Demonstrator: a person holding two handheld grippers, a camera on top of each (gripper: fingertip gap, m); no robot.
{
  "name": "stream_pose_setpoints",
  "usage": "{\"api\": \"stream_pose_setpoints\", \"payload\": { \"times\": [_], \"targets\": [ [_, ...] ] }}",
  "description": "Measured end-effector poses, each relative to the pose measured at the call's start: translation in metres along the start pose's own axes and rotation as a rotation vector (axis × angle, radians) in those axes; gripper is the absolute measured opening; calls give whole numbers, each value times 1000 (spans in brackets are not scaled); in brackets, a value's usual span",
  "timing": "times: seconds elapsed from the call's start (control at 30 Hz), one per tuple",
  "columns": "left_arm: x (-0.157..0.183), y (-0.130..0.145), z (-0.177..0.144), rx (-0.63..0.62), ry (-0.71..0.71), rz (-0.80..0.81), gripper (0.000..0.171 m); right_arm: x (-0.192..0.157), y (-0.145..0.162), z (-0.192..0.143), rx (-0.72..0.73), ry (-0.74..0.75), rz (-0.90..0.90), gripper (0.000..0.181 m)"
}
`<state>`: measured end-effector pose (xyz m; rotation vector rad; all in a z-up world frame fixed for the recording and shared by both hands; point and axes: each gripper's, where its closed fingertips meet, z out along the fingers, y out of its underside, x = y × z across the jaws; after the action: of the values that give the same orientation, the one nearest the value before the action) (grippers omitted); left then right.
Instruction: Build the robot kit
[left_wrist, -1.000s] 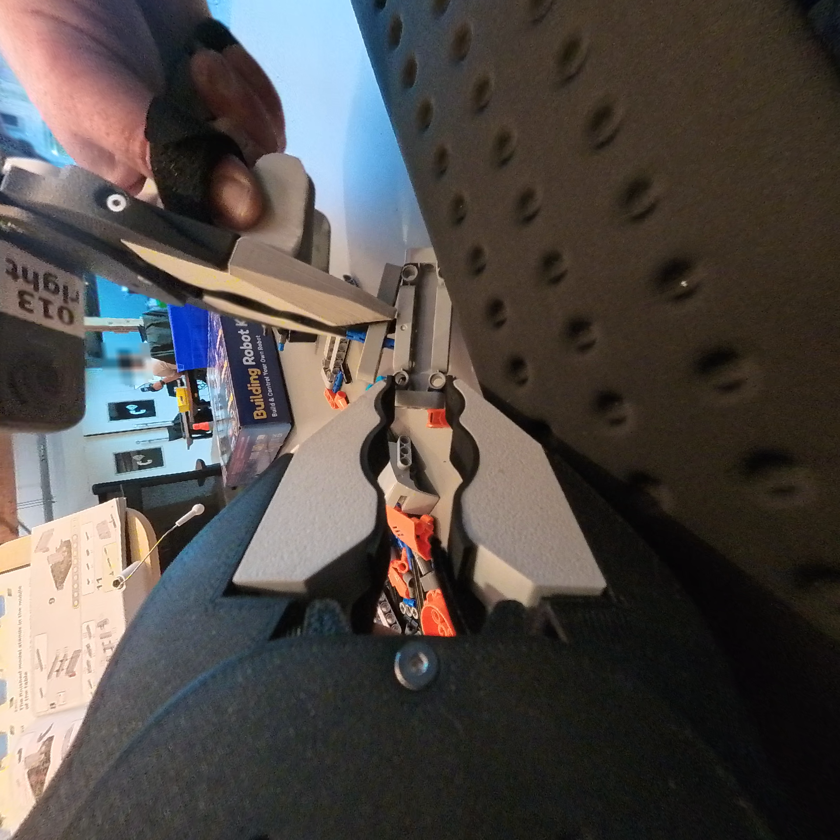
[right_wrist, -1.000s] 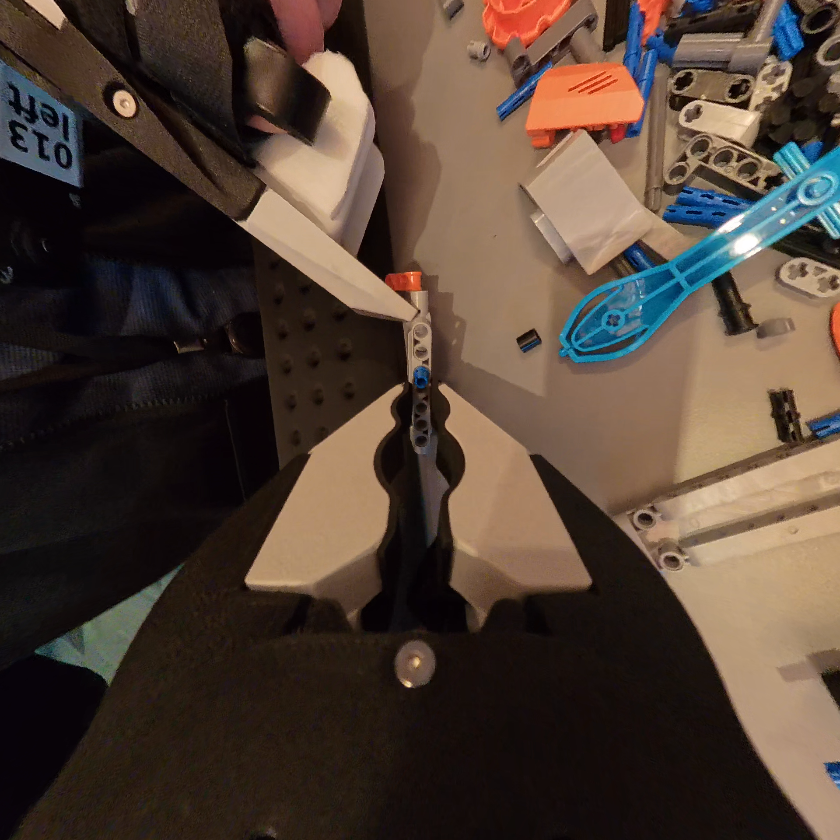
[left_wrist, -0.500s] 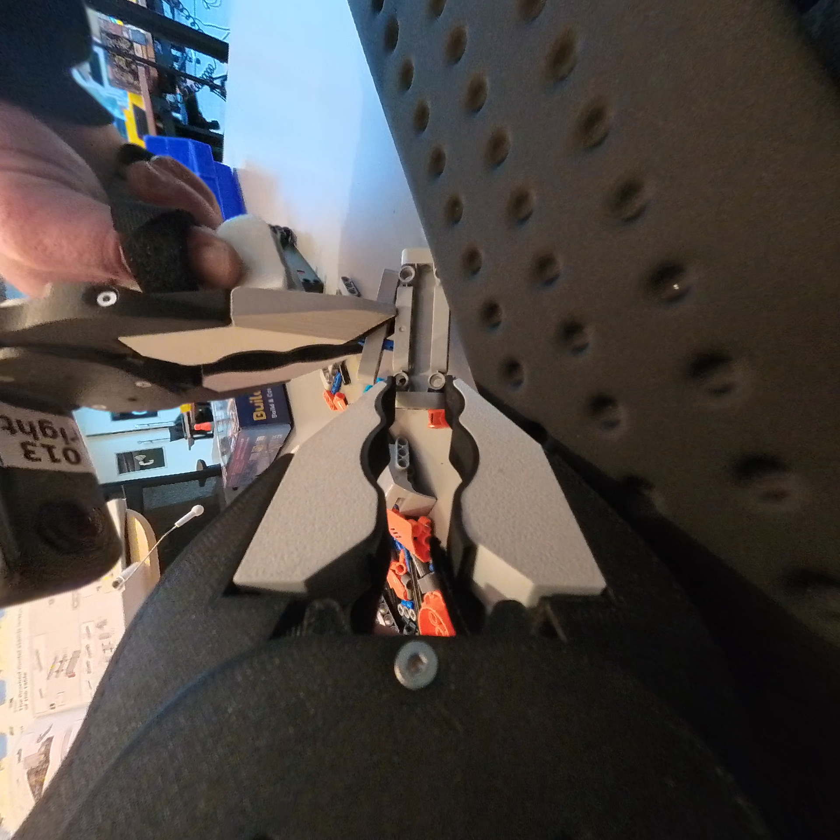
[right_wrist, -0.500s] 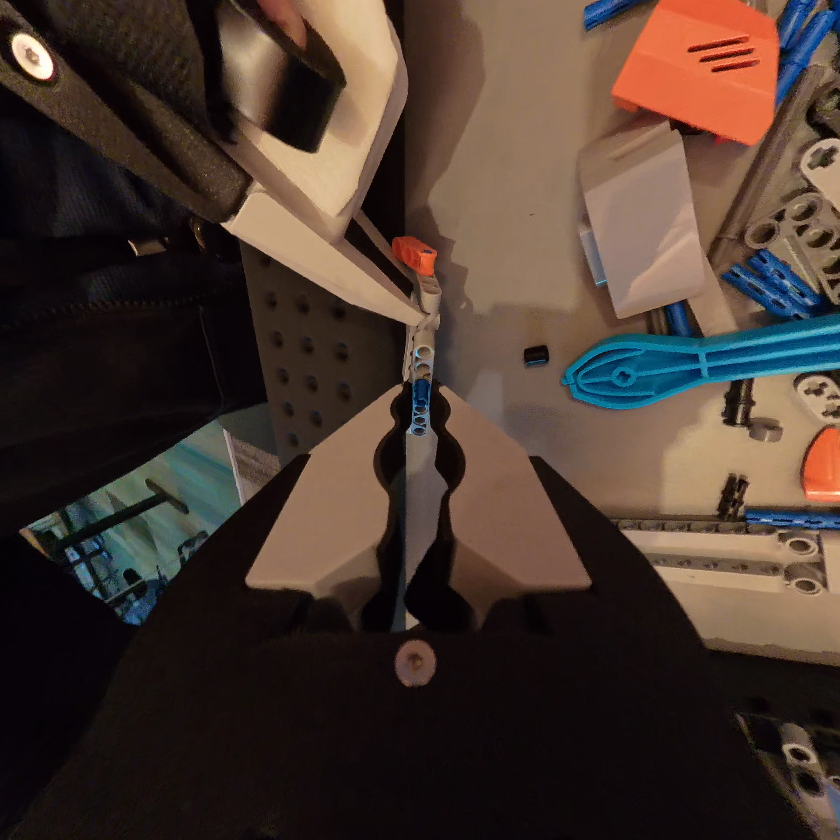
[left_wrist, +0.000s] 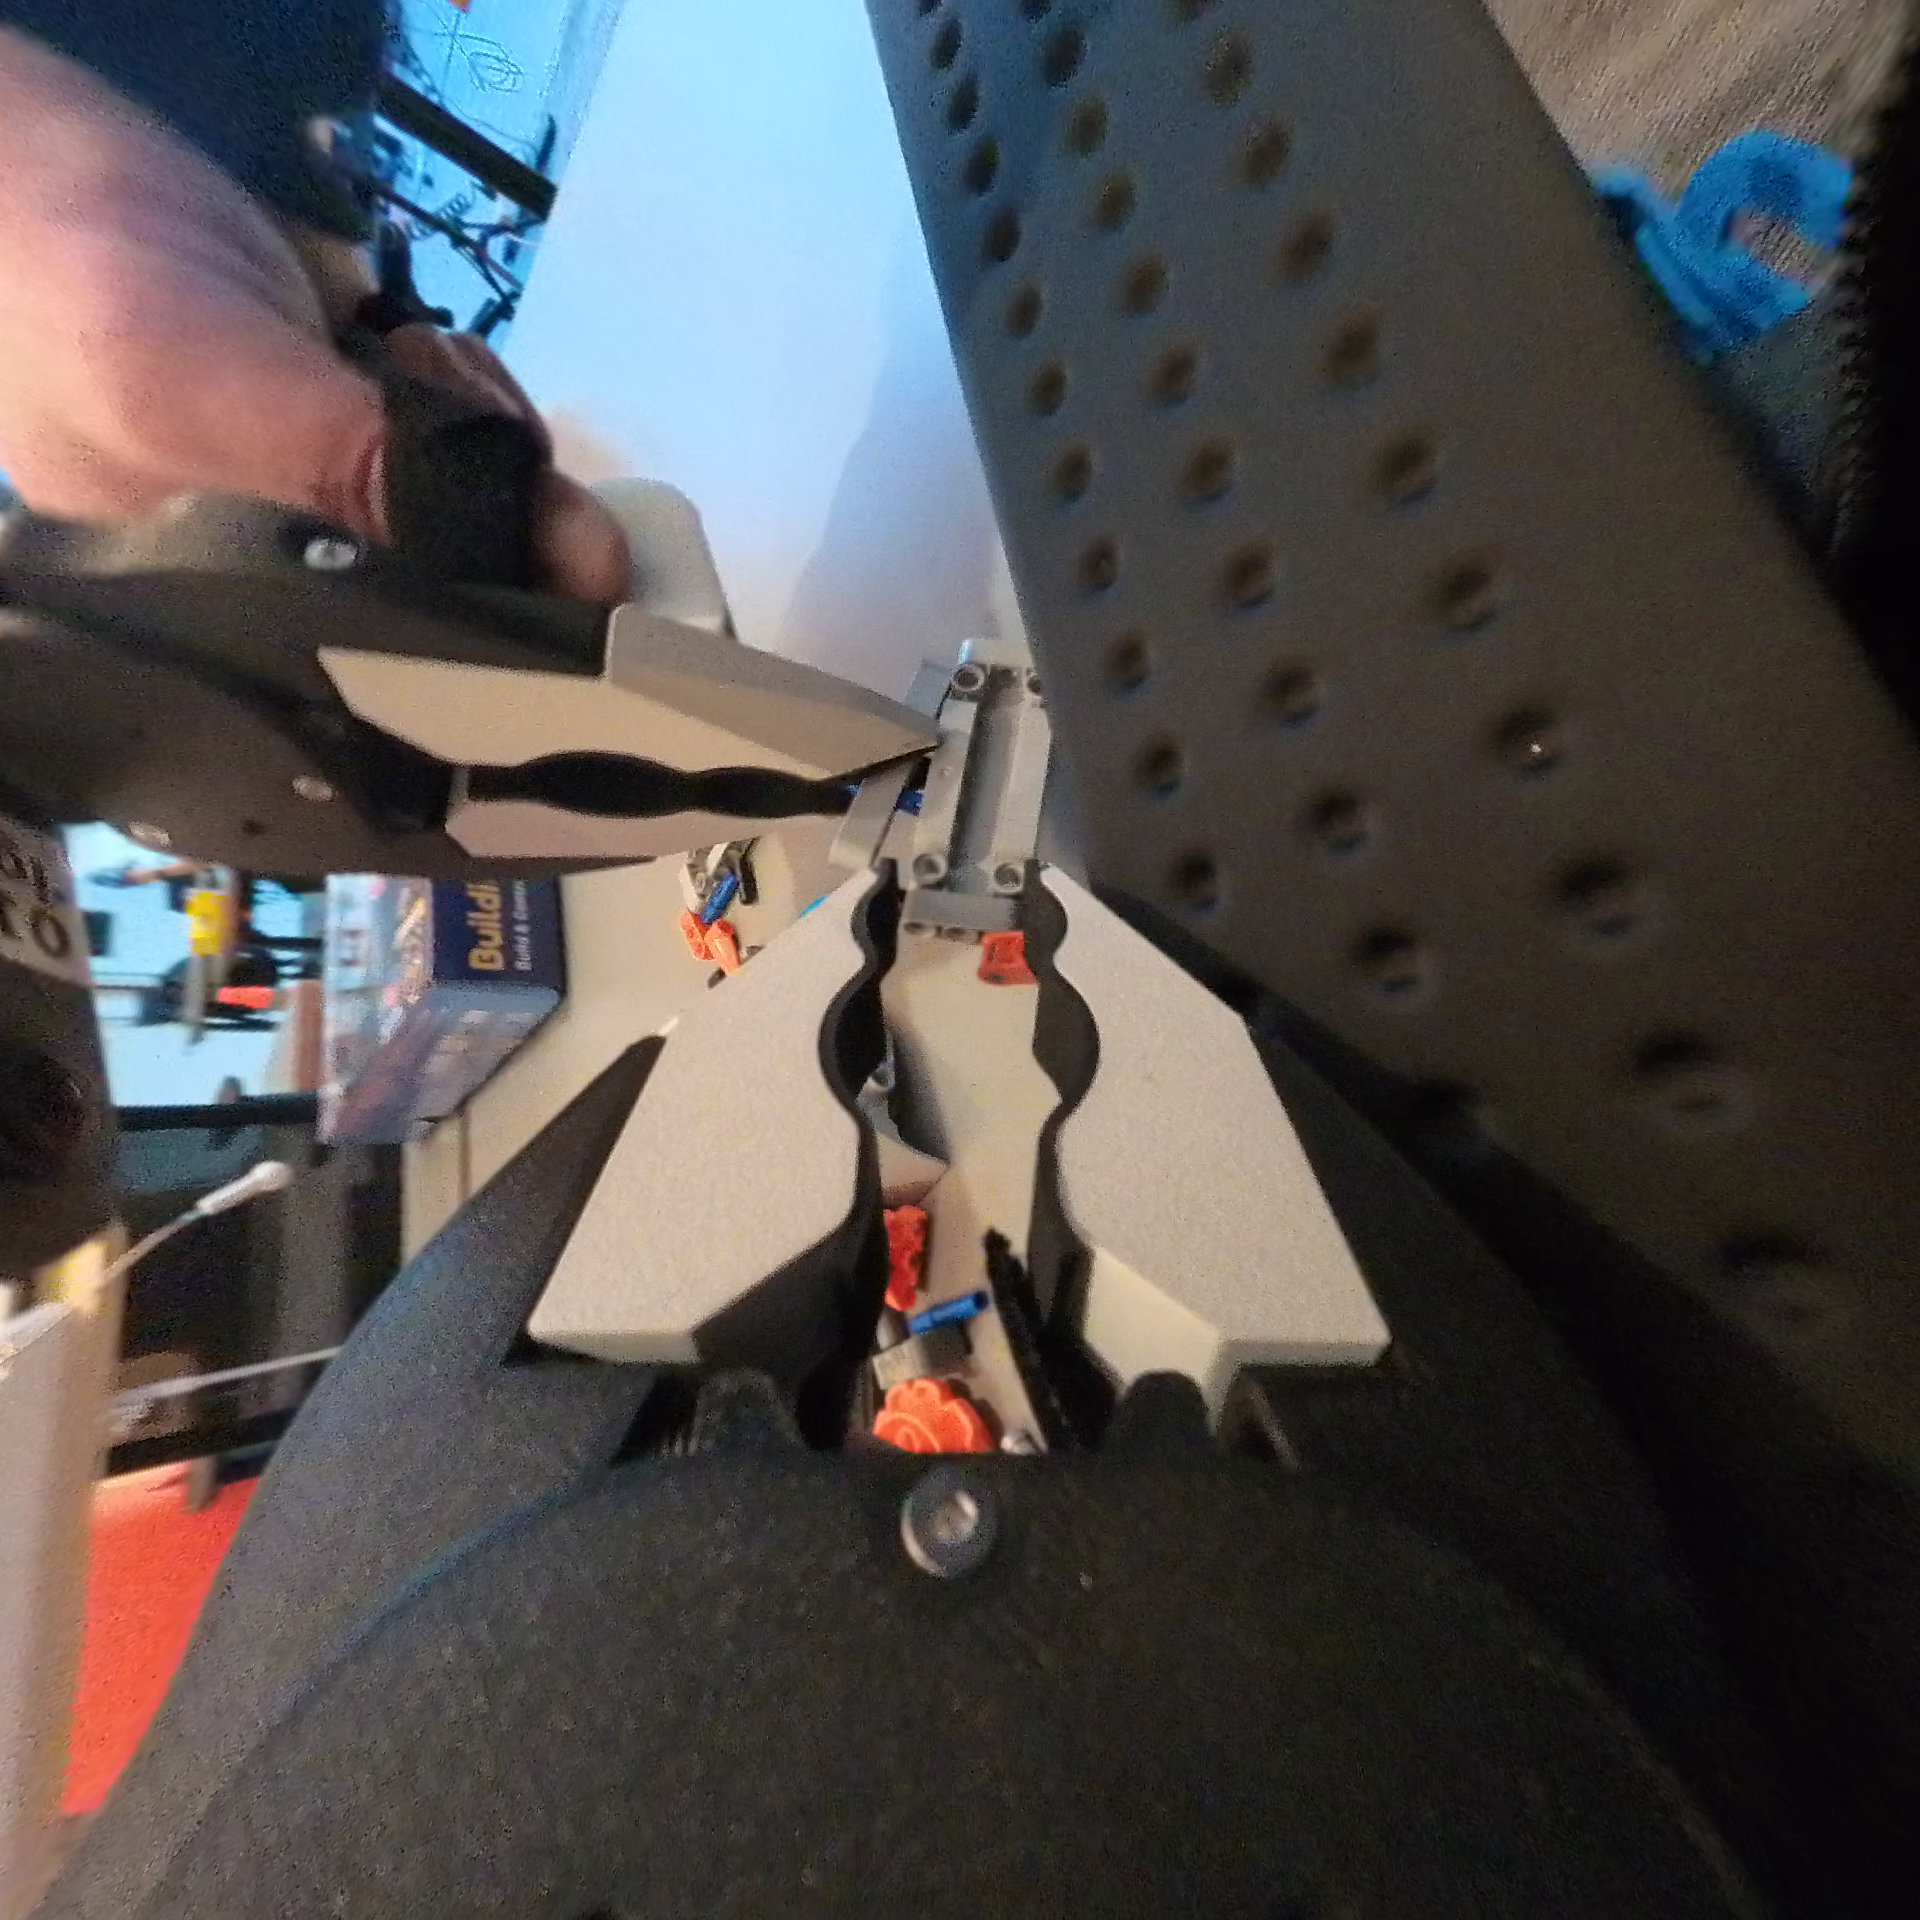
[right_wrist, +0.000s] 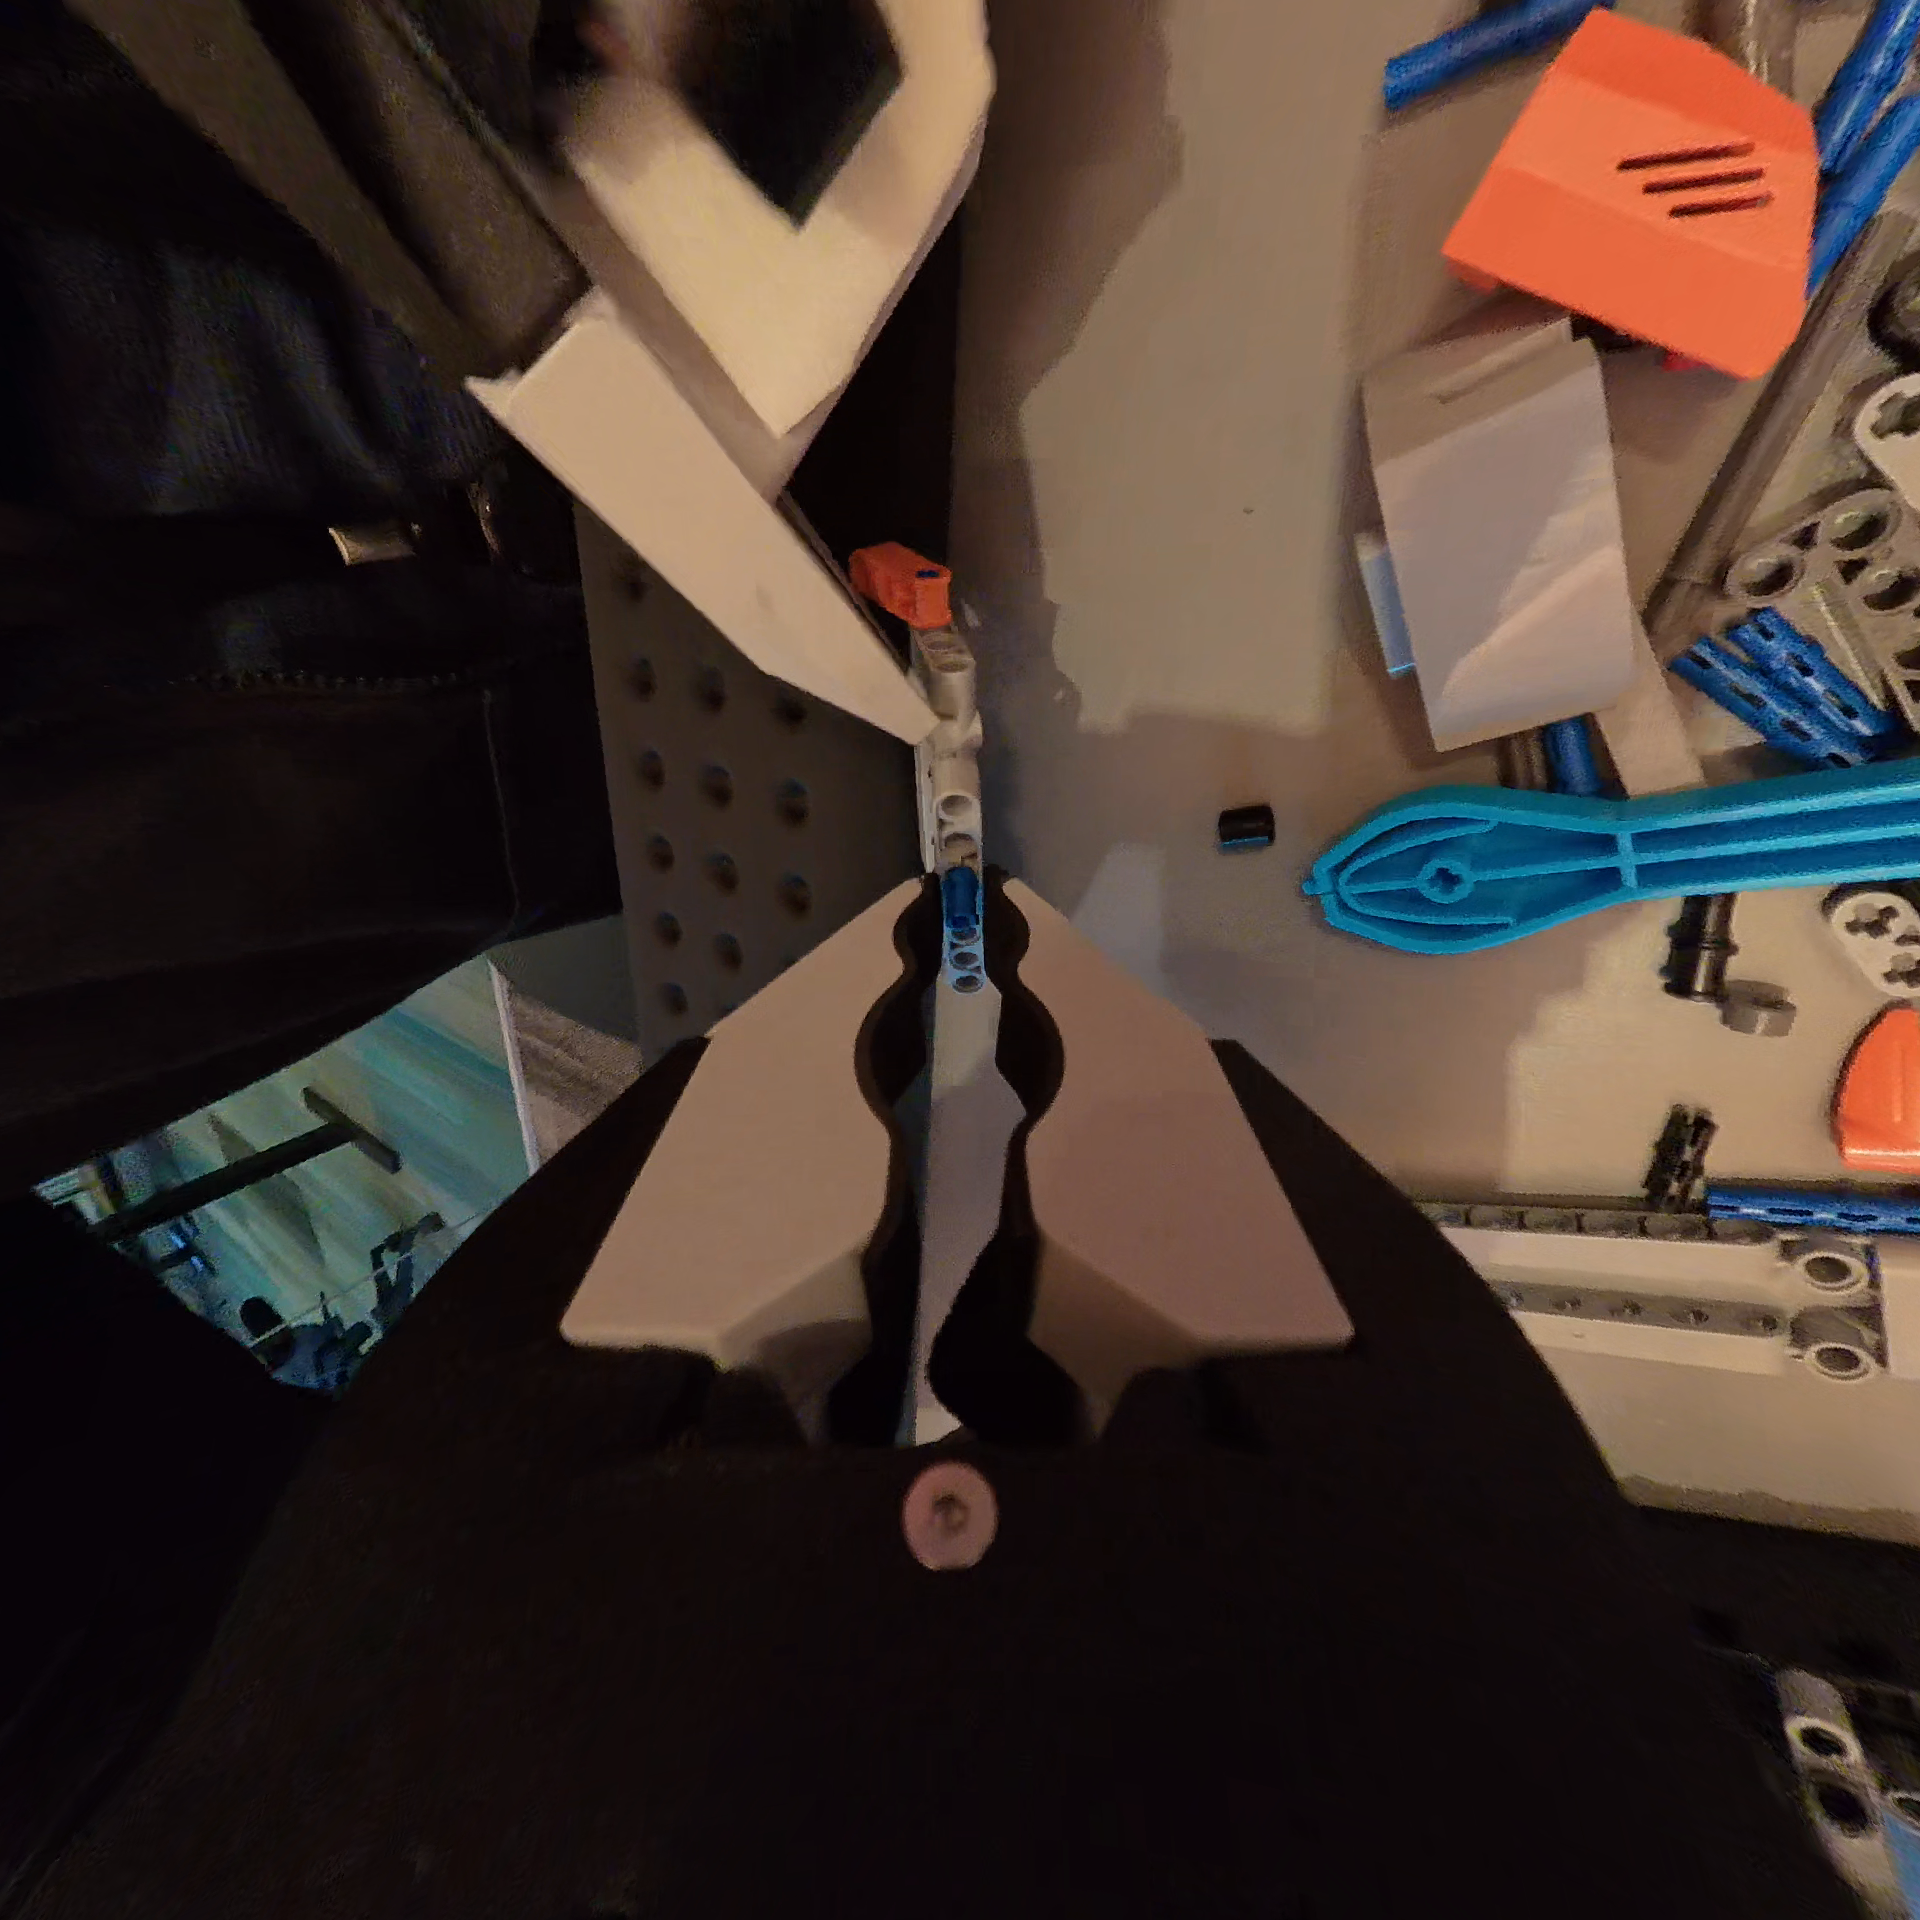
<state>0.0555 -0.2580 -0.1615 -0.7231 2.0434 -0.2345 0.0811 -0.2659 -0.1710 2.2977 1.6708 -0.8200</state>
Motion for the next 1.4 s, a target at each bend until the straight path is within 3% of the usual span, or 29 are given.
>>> {"api": "stream_pose_setpoints", "payload": {
  "times": [0.03, 0.13, 0.27, 0.33, 0.4, 0.5, 0.57, 0.63, 0.73, 0.87, 0.97, 1.27, 1.4],
  "targets": [
    [-4, 2, -1, 2, -2, -42, 15, -1, -1, 0, 12, 7, 1, 5],
    [-5, 6, 0, -1, 43, -166, 23, -3, -1, 0, 27, 20, -5, 5],
    [8, 9, 5, 1, 236, -442, 26, -14, -2, 6, 33, 9, -26, 5],
    [9, 2, 4, 43, 290, -508, 14, -9, 3, 11, 10, 71, -19, 5],
    [15, 0, 7, 33, 354, -545, 13, -12, 1, 15, 34, 71, -17, 5],
    [11, 6, 14, 0, 304, -492, 11, -10, -3, 7, 124, 105, 7, 6],
    [-2, -1, 11, 56, 254, -521, 15, -9, -6, -2, 202, 126, 24, 5],
    [-7, -11, 6, 116, 313, -615, 21, -11, -7, -7, 243, 145, 19, 6],
    [-18, -21, 3, 211, 371, -757, 15, -12, -9, -12, 270, 204, 11, 6],
    [-31, -27, -4, 301, 384, -863, 17, -13, -7, -20, 310, 247, 21, 6],
    [-45, -25, -3, 320, 288, -874, 13, -13, -2, -17, 278, 275, 22, 6],
    [-36, -30, 1, 318, 343, -876, 6, -14, -4, -17, 301, 293, 25, 6],
    [-46, -29, -4, 371, 315, -916, 6, -15, -14, -30, 451, 302, 14, 13]
  ]
}}
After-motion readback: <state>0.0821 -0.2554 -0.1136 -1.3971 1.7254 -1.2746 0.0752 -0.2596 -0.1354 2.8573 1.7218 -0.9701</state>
